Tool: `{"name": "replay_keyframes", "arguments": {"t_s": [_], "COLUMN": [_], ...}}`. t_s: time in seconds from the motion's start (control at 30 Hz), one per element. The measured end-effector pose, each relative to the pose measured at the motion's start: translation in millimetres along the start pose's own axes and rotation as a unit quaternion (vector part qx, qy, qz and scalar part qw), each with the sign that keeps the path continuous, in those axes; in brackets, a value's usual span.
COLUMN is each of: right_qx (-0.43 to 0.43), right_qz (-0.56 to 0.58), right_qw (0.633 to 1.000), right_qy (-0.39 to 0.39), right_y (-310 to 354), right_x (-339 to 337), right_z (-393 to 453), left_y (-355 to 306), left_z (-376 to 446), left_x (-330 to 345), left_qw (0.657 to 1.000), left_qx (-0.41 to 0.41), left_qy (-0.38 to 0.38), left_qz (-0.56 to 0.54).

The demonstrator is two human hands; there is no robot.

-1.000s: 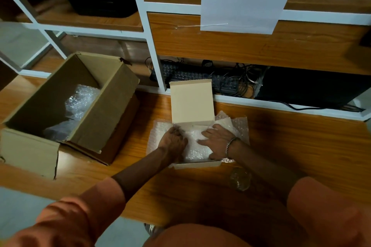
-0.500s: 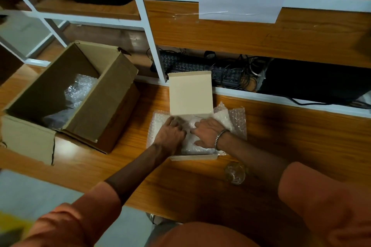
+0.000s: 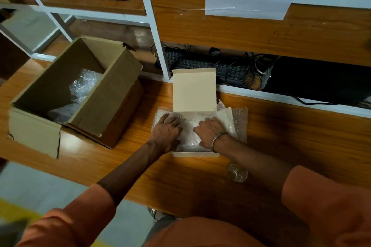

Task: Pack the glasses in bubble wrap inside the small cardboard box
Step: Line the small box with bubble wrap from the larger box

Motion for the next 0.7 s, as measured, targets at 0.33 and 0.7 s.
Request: {"name": "replay_keyframes", "arguments": {"t_s": [0.33,0.7], "right_qx": [0.012,0.04], "right_qz": [0.049,0.119], "right_qw": [0.999,0.992], "right_qy": [-0.004,0.028], "right_y": [-11,18], "right_x": [-6,8], "right_z": [1,1], "left_y": [-1,4], "left_z": [-7,-25], "left_x": [-5,-29], "left_qw": [0.999,0.991], "left_qx": [-0.004,-0.033], "left_qy": [-0.031,-0.118], "left_qz": [-0.029,-0.053]}}
Point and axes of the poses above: each hand's wrist, its own z-axis towards the middle knuckle, its own x-axis out of the palm, y = z × x, the point moved 9 cm from there along z, towards the middle knuckle, and after that the axes turned 9 degrees about x, right-handed, at the moved point
